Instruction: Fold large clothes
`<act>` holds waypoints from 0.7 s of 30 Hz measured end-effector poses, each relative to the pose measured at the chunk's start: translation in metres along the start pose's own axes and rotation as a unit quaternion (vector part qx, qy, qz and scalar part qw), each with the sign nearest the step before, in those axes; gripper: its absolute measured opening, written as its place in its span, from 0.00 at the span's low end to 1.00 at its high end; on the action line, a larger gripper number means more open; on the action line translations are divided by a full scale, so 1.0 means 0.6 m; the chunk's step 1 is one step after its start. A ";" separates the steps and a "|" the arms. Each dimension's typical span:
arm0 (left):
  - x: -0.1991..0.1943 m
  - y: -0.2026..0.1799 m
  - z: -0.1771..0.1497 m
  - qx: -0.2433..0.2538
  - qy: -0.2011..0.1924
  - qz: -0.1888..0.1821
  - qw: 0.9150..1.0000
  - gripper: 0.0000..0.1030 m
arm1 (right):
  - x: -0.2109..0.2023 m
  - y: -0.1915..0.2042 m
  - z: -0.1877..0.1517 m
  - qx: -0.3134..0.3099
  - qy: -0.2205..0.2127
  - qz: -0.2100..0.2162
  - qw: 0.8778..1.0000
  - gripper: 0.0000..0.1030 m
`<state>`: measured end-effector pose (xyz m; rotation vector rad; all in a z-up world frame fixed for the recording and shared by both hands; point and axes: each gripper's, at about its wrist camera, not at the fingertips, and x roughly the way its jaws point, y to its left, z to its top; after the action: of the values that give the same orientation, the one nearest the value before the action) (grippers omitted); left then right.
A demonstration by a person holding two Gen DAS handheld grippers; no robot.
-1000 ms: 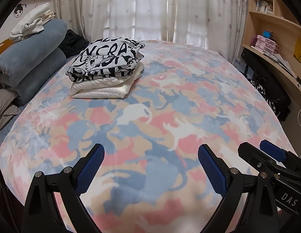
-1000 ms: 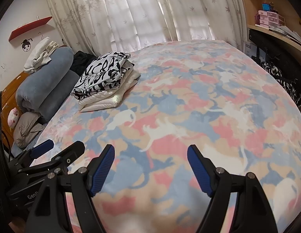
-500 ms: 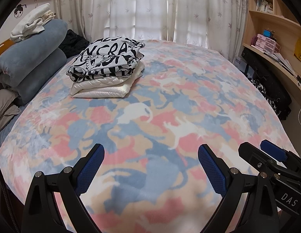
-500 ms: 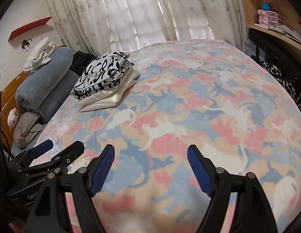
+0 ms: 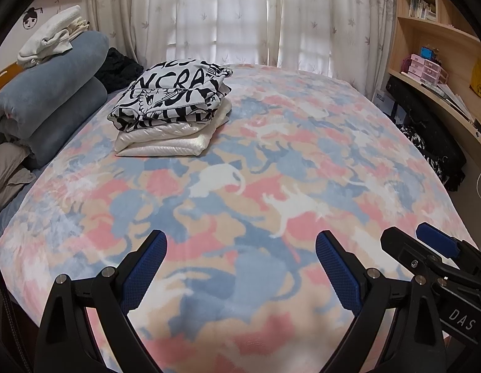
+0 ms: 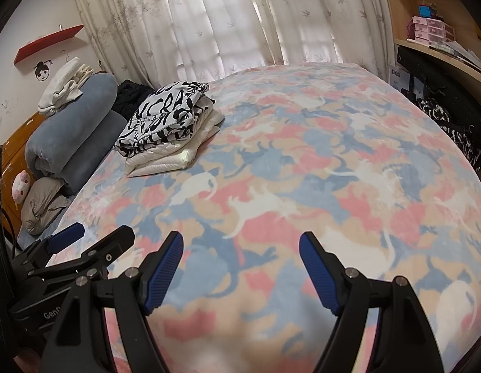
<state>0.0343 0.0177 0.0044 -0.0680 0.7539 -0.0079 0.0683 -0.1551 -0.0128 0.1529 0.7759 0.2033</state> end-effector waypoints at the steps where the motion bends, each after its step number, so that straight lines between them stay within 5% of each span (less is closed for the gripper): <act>1: -0.001 0.003 -0.002 0.000 -0.001 0.000 1.000 0.92 | -0.001 -0.001 -0.001 -0.001 -0.001 0.000 1.000 0.75; 21: -0.002 0.003 -0.003 0.001 0.000 0.001 1.000 0.92 | -0.001 0.002 -0.007 -0.001 -0.001 -0.001 1.000 0.75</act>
<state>0.0321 0.0194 0.0040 -0.0656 0.7541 -0.0064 0.0646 -0.1536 -0.0152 0.1511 0.7744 0.2016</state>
